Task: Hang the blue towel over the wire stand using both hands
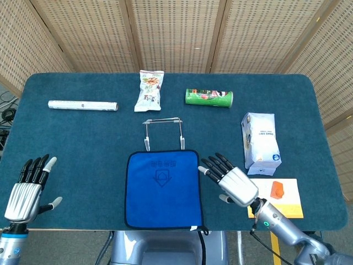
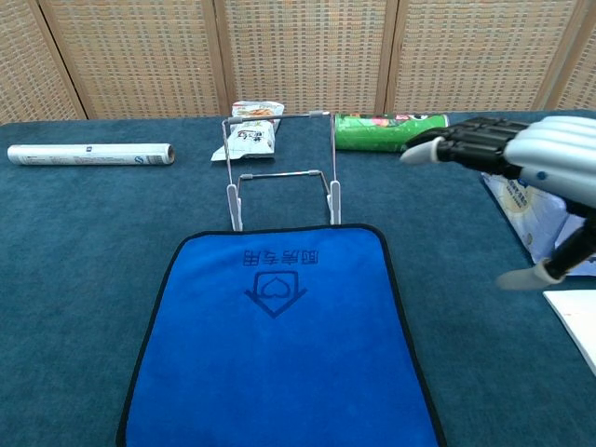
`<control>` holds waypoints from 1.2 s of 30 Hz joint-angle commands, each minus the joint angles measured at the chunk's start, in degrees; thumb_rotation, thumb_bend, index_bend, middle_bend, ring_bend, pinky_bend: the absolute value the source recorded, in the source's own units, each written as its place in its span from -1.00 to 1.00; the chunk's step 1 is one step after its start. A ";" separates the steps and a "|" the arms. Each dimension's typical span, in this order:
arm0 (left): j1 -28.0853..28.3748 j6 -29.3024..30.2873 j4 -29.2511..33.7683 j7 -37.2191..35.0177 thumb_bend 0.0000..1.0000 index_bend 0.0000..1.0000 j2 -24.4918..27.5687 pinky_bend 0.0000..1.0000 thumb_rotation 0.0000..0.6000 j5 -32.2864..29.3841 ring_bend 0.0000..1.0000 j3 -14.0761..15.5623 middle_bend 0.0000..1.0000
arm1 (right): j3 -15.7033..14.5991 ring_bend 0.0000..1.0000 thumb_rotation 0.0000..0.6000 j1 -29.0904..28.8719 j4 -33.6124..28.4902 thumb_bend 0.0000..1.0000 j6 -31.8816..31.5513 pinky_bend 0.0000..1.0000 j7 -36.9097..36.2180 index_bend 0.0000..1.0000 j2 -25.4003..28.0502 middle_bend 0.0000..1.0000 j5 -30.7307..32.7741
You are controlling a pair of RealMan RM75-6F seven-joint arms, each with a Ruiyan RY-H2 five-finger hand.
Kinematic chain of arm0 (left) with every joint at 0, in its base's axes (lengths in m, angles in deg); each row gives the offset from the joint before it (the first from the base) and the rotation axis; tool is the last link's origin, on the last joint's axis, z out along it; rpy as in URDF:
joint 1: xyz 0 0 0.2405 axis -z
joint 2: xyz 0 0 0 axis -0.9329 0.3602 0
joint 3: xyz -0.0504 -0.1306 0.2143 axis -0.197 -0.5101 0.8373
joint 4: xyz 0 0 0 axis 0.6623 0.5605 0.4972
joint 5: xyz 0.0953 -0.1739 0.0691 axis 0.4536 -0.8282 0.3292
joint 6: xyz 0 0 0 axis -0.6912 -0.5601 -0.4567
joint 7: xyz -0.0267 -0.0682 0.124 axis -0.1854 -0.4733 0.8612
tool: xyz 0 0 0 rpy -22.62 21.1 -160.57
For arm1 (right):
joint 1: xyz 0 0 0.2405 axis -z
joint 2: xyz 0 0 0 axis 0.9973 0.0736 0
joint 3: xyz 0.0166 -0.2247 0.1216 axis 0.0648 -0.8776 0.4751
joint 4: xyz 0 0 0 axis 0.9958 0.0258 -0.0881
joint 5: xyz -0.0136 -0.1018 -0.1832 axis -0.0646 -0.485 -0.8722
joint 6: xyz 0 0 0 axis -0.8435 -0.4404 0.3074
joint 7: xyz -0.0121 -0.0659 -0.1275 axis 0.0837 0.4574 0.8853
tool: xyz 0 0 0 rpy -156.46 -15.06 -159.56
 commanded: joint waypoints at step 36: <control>0.81 -1.47 -0.56 -0.25 -0.95 -1.00 -0.13 -1.00 1.00 -2.36 -1.00 -0.29 -1.00 | -4.70 -0.99 1.00 -15.62 35.70 -1.00 -1.64 -0.85 -0.12 -0.73 -25.32 -0.72 -6.03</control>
